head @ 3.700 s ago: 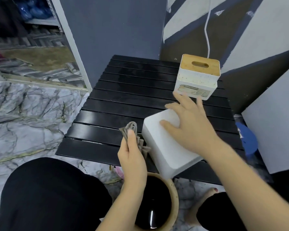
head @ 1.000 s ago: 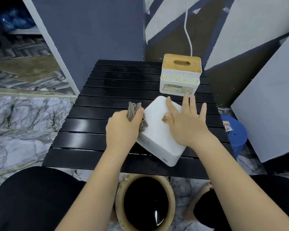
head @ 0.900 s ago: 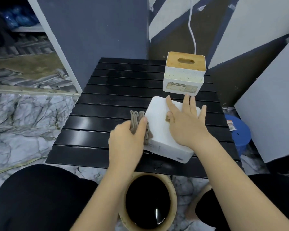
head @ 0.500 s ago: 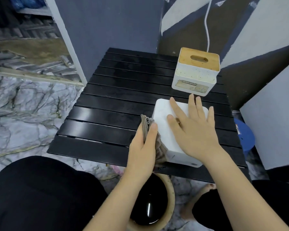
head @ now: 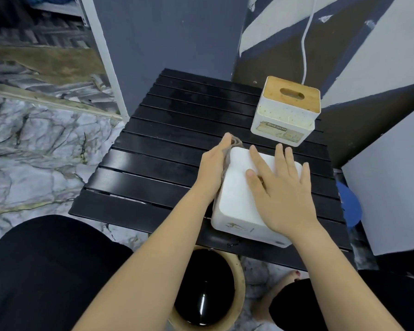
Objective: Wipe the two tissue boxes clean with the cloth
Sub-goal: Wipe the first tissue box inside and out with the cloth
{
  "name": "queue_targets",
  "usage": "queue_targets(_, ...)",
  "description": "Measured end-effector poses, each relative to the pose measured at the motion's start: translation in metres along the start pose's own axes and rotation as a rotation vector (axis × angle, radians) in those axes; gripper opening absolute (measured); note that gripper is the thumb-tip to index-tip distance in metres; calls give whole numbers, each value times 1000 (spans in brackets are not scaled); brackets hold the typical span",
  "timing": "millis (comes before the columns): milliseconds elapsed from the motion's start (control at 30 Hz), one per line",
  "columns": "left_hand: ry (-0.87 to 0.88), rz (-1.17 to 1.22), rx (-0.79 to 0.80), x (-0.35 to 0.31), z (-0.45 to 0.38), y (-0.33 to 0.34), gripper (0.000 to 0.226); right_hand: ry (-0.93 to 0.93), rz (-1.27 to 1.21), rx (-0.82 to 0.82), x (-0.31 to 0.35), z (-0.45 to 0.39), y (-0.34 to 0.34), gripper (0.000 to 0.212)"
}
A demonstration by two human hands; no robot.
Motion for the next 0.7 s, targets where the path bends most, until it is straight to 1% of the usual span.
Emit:
queue_targets(67, -5, 76, 16, 14, 12, -4, 42, 5, -5, -9, 1, 1, 1, 58)
queue_targets(100, -11, 73, 11, 20, 20, -6, 43, 7, 1, -16, 1, 1, 1, 58)
queue_targets(233, -20, 71, -62, 38, 58, -12, 42, 6, 14, -28, 1, 0, 2, 58)
queue_targets(300, 83, 80, -95, 46, 82, -8, 44, 1, 22, -35, 1, 1, 3, 59)
queue_targets(400, 333, -9, -273, 59, 113, 8, 33, 19, 3, -67, 0, 0, 6, 70)
queue_targets(467, 476, -123, -352, 65, 124, 17, 29, 29, -78, -82, -2, -1, 5, 68)
queue_targets(500, 506, -193, -361, 66, 125, 20, 37, 5, -147, -90, -4, -1, 3, 65)
queue_targets(533, 521, -254, -354, 64, 126, 22, 47, -33, -250, -101, -6, 0, 1, 61)
queue_targets(567, 533, -291, -359, 61, 126, 21, 53, -65, -380, -120, -9, 4, -2, 59)
queue_targets(633, 581, -294, -389, 46, 125, 18, 54, -85, -579, -208, -16, 15, -10, 58)
queue_targets(700, 651, -297, -395, 24, 125, 16, 55, -48, -561, -311, -27, 23, -12, 58)
Point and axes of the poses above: each hand's wrist, its own z-axis away from the middle knuckle, its own y-axis out of the palm, x = y × z, the point moved 1 cm from there along -z, towards the middle knuckle, and after that the axes turned 8 degrees about x, right-handed, at the moved point
